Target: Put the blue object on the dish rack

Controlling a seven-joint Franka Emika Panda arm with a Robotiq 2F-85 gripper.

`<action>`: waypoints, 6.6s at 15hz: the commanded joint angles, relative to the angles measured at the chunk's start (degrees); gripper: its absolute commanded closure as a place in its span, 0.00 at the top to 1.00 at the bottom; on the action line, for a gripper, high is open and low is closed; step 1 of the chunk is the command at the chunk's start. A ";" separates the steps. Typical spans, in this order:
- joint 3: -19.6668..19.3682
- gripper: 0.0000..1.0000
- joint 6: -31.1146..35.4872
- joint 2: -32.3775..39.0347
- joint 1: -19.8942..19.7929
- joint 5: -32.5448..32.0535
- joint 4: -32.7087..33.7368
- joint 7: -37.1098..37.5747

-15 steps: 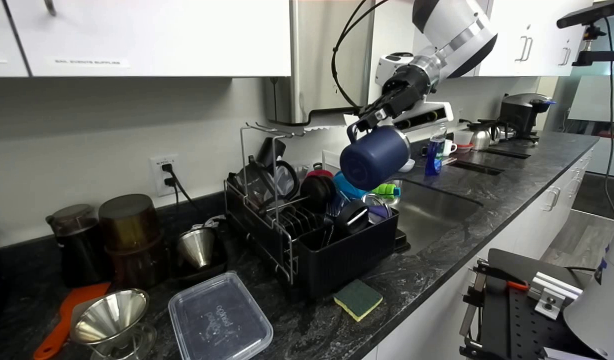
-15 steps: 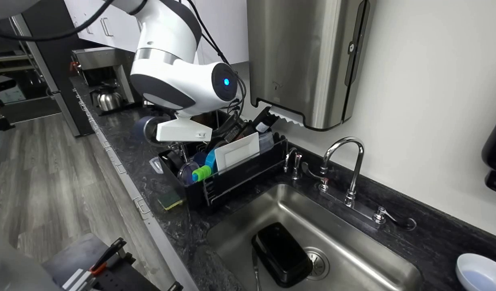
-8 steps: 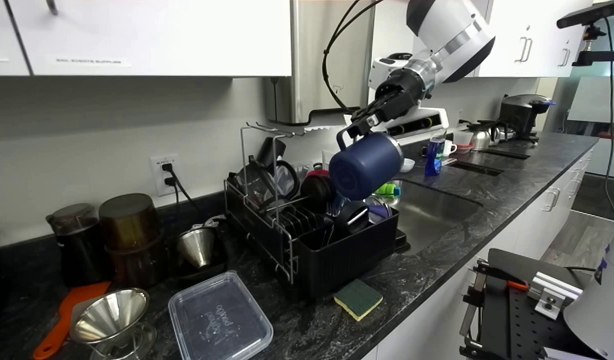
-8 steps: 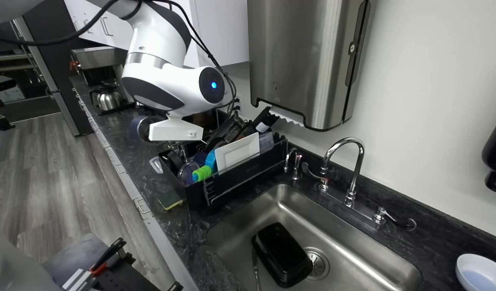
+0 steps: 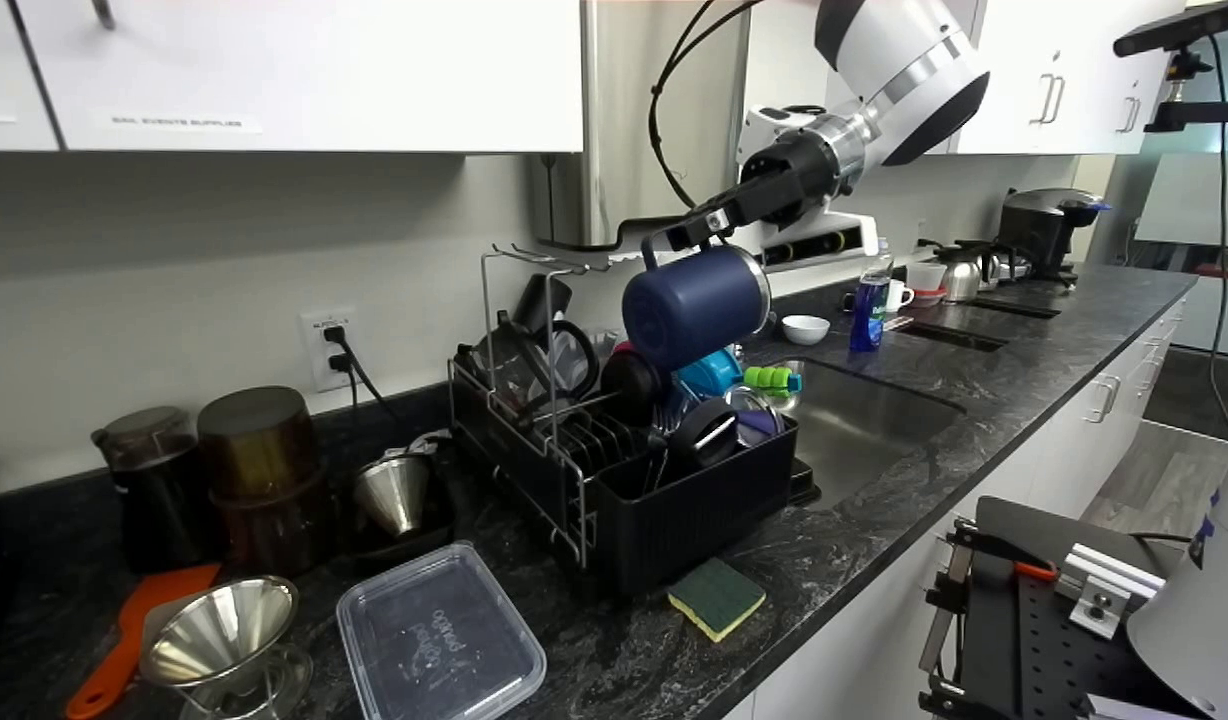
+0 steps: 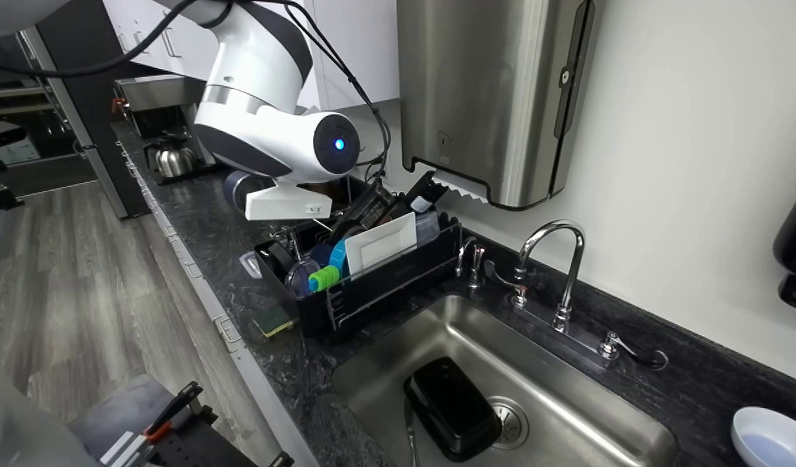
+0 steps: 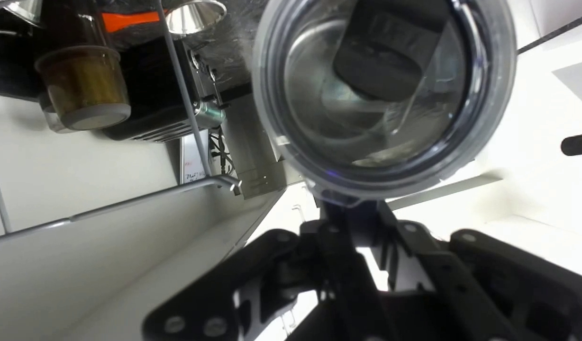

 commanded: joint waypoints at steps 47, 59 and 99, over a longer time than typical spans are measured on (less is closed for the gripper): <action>0.97 0.04 4.15 10.47 -0.29 8.80 5.39 -18.48; 1.12 0.04 3.98 12.03 -0.04 7.25 6.50 -16.59; -3.17 1.00 -0.37 2.23 -3.24 -15.01 6.38 -2.64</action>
